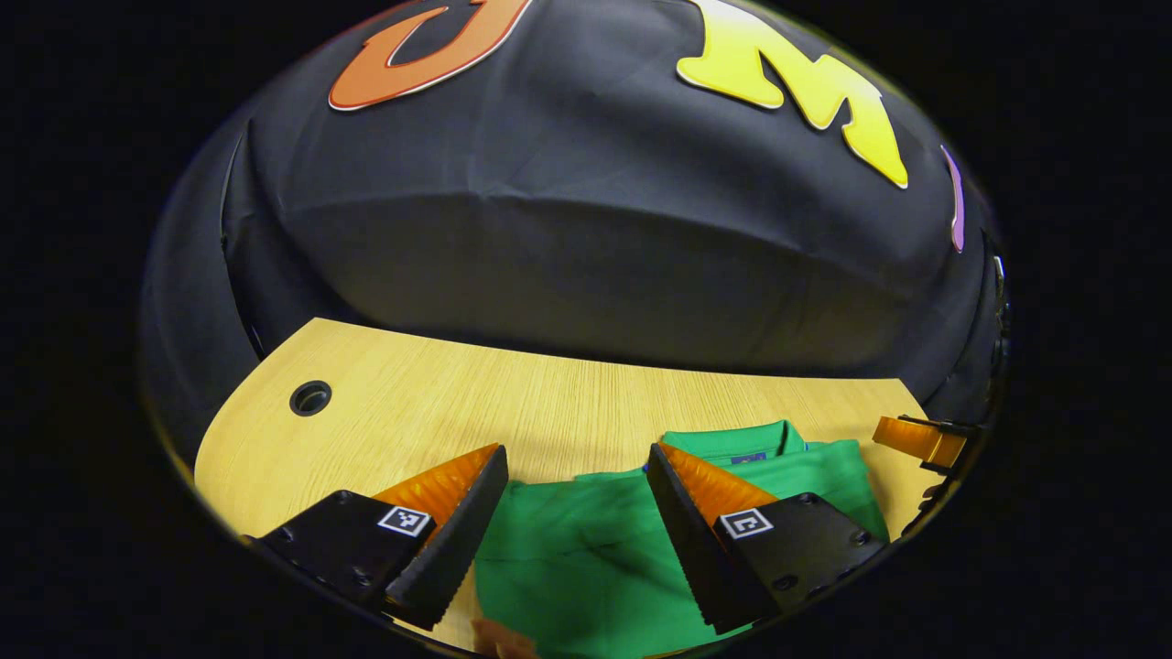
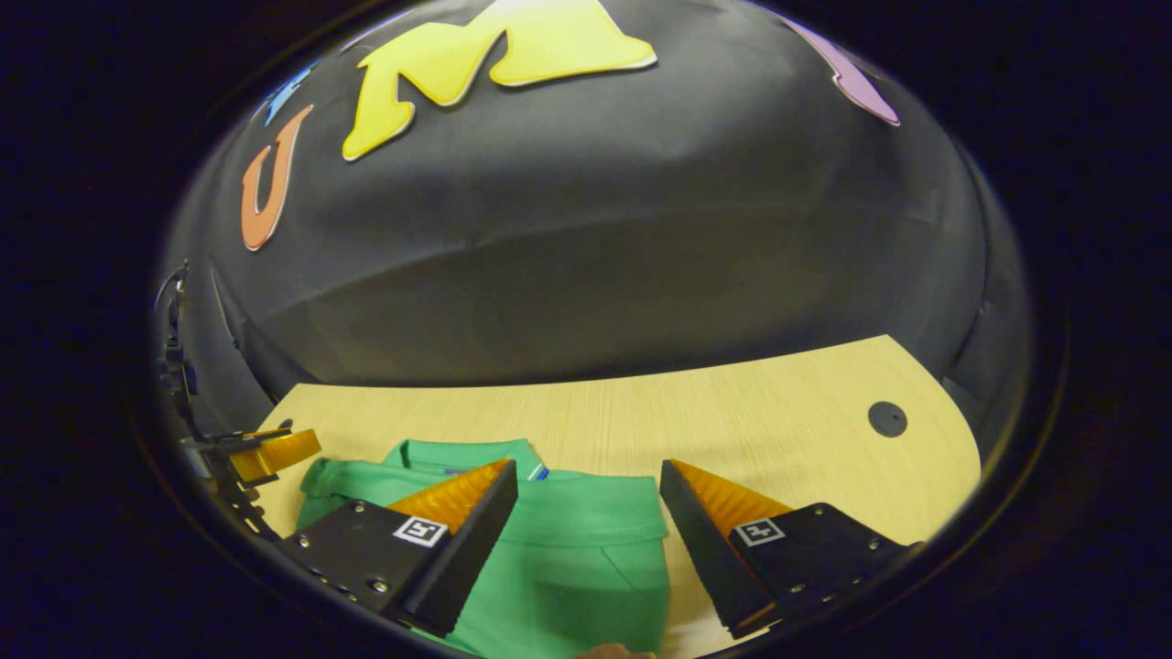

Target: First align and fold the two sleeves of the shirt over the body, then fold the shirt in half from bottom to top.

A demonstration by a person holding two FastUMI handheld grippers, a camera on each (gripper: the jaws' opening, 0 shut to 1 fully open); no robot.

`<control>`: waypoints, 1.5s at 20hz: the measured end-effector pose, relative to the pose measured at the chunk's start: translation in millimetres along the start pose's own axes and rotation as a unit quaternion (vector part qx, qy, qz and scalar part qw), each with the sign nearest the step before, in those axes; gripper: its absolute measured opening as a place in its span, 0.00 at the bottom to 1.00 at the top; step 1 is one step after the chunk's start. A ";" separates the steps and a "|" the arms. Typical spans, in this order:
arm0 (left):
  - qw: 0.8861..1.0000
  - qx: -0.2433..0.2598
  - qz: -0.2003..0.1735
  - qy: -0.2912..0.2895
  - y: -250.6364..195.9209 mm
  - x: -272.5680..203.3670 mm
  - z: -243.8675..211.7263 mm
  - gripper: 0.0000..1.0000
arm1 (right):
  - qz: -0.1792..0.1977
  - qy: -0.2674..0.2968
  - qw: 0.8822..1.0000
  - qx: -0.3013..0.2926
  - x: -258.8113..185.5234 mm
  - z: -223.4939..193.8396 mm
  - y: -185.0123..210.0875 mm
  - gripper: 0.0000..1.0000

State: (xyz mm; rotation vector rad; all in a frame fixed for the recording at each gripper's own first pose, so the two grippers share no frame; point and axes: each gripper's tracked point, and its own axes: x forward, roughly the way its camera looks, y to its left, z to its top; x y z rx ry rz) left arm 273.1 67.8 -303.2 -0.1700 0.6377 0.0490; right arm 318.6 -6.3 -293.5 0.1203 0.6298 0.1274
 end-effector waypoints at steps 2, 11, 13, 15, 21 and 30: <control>1.000 0.000 -0.002 -0.009 -1.6 -11.6 7.6 0.98 | 0.004 -0.001 1.000 -0.003 -8.2 2.9 5.2 0.97; 0.994 0.013 0.004 -0.105 -17.8 -106.5 91.2 0.98 | 0.013 -0.090 0.995 -0.047 -102.4 78.5 36.9 0.97; 0.990 0.023 0.008 -0.138 -23.3 -134.8 113.1 0.98 | 0.015 -0.111 0.992 -0.060 -130.4 94.7 46.0 0.97; 0.986 0.032 0.007 -0.163 -32.5 -163.2 131.1 0.98 | 0.016 -0.132 0.989 -0.064 -158.8 107.7 54.3 0.97; 0.977 0.026 -0.011 -0.212 -53.6 -247.1 154.4 0.98 | 0.019 -0.181 0.981 -0.070 -250.2 126.3 64.7 0.97; 0.969 0.035 -0.029 -0.242 -83.3 -339.9 110.8 1.00 | 0.038 -0.207 0.975 -0.069 -346.9 79.6 82.1 0.97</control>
